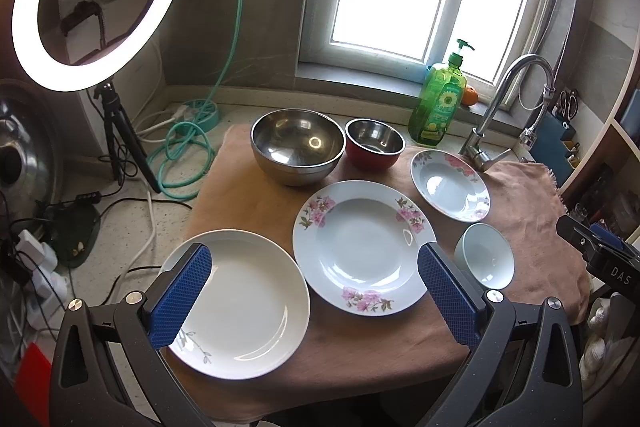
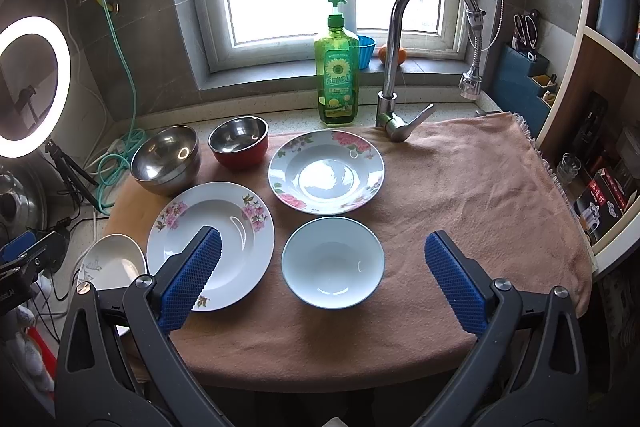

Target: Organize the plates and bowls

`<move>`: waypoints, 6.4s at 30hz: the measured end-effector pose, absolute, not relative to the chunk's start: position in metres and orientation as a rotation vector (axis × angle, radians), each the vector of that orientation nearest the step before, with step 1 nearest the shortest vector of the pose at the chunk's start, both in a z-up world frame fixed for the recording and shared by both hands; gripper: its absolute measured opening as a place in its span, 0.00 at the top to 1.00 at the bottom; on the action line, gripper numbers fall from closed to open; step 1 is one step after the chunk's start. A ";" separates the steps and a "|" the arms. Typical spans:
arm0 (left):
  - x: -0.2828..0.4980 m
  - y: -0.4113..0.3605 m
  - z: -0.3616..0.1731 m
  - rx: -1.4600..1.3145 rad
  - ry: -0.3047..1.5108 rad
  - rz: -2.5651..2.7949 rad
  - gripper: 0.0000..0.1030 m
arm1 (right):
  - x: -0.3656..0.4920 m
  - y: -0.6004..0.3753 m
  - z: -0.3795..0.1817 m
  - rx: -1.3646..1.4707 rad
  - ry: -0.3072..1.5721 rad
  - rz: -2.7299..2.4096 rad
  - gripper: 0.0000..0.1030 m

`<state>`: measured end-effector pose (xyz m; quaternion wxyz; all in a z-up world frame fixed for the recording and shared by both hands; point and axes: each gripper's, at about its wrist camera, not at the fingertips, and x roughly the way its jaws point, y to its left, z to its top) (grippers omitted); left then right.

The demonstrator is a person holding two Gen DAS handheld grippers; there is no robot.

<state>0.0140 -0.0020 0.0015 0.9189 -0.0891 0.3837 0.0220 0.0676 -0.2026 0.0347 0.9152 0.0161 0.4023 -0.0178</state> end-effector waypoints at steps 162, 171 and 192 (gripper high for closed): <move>0.157 0.009 -0.128 -0.150 1.257 -0.274 0.83 | 0.093 -0.175 -0.137 0.374 1.285 0.243 0.83; 0.149 0.005 -0.126 -0.130 1.248 -0.271 0.83 | 0.086 -0.169 -0.136 0.329 1.284 0.256 0.83; 0.152 0.001 -0.127 -0.111 1.271 -0.282 0.83 | 0.079 -0.171 -0.134 0.333 1.279 0.279 0.84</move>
